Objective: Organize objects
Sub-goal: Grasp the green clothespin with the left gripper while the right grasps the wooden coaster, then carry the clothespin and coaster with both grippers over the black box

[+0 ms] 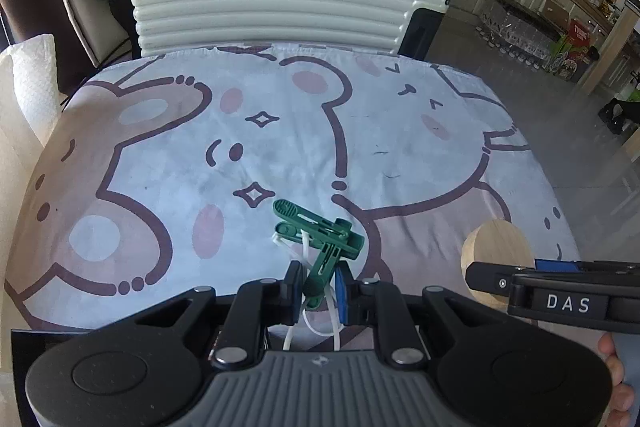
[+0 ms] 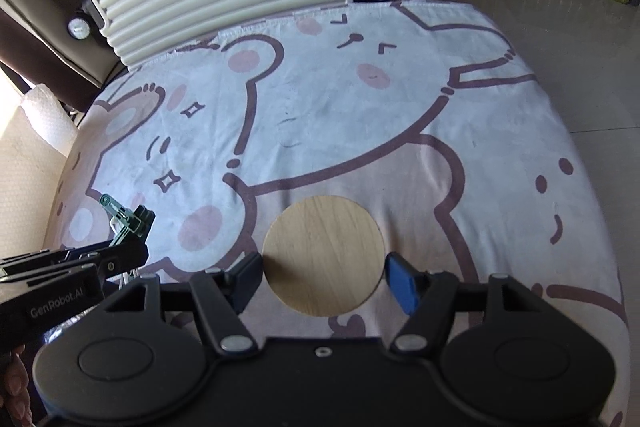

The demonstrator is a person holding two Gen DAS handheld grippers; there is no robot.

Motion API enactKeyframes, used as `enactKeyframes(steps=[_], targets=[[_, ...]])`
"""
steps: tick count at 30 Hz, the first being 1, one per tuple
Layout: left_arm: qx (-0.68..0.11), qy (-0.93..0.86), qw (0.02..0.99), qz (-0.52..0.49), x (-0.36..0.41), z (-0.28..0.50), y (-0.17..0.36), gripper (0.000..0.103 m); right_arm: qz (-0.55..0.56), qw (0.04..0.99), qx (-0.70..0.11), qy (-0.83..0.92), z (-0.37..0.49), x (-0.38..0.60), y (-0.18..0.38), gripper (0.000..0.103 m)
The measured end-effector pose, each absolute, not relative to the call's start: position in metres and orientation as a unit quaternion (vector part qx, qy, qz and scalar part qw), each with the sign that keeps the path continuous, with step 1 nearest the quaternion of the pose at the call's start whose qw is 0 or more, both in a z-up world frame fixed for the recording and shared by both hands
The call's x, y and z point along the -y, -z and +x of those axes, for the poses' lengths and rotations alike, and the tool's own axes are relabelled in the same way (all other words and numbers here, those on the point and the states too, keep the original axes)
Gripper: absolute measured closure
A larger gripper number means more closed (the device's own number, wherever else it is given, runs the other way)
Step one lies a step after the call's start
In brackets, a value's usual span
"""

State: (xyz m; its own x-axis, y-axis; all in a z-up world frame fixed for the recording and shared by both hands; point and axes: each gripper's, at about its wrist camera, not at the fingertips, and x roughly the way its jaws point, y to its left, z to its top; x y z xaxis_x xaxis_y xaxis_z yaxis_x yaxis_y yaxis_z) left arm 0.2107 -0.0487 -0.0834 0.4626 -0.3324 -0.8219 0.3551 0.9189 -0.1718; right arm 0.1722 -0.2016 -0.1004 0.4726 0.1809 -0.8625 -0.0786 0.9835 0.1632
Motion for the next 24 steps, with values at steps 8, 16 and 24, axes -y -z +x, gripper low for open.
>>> enactKeyframes(steps=[8, 16, 24], targets=[[-0.453, 0.201, 0.869, 0.01, 0.034, 0.181, 0.05, 0.085, 0.054, 0.871, -0.481, -0.084, 0.144, 0.201, 0.069, 0.035], [-0.429, 0.194, 0.882, 0.01, 0.013, 0.151, 0.02, 0.085, 0.054, 0.885, -0.453, -0.095, 0.113, 0.195, 0.038, 0.035], [-0.414, 0.179, 0.892, 0.006, -0.016, 0.124, 0.0, 0.085, 0.04, 0.894, -0.432, -0.11, 0.083, 0.188, 0.013, 0.035]])
